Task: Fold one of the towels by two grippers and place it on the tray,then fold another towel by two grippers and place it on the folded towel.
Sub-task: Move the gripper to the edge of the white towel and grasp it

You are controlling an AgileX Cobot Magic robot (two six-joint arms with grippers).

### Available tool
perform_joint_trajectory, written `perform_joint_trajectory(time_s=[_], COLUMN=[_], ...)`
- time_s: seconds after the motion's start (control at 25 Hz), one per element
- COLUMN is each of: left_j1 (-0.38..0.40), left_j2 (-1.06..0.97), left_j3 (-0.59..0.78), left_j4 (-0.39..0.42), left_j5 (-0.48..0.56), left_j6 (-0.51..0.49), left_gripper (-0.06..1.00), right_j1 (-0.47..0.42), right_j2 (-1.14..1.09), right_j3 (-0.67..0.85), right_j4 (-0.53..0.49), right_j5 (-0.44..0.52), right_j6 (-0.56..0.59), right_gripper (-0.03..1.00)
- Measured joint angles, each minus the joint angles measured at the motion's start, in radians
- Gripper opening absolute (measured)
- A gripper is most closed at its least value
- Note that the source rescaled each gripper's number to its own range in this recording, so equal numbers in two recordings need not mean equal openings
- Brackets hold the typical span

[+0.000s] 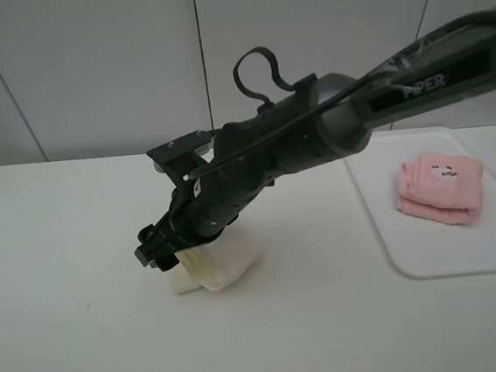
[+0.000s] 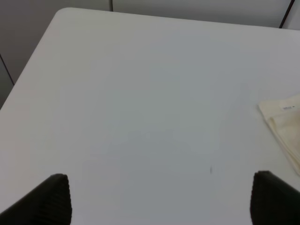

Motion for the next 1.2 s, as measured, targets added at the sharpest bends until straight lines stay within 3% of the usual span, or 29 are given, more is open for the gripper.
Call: perform_joint_trajectory(time_s=[0.4, 0.68, 0.8, 1.2], left_j1=[0.000, 0.000, 0.000, 0.000], left_j2=[0.000, 0.000, 0.000, 0.000], left_j3=[0.000, 0.000, 0.000, 0.000], left_j4=[0.000, 0.000, 0.000, 0.000], left_j5=[0.000, 0.000, 0.000, 0.000], left_j6=[0.000, 0.000, 0.000, 0.000], left_gripper=[0.93, 0.93, 0.93, 0.93], right_j1=[0.000, 0.000, 0.000, 0.000], right_j2=[0.036, 0.037, 0.037, 0.075], right_j3=[0.000, 0.000, 0.000, 0.000], right_j4=[-0.009, -0.060, -0.098, -0.160], right_j5=[-0.025, -0.029, -0.029, -0.043], right_j6=[0.000, 0.000, 0.001, 0.001], right_gripper=[0.84, 0.63, 0.60, 0.59])
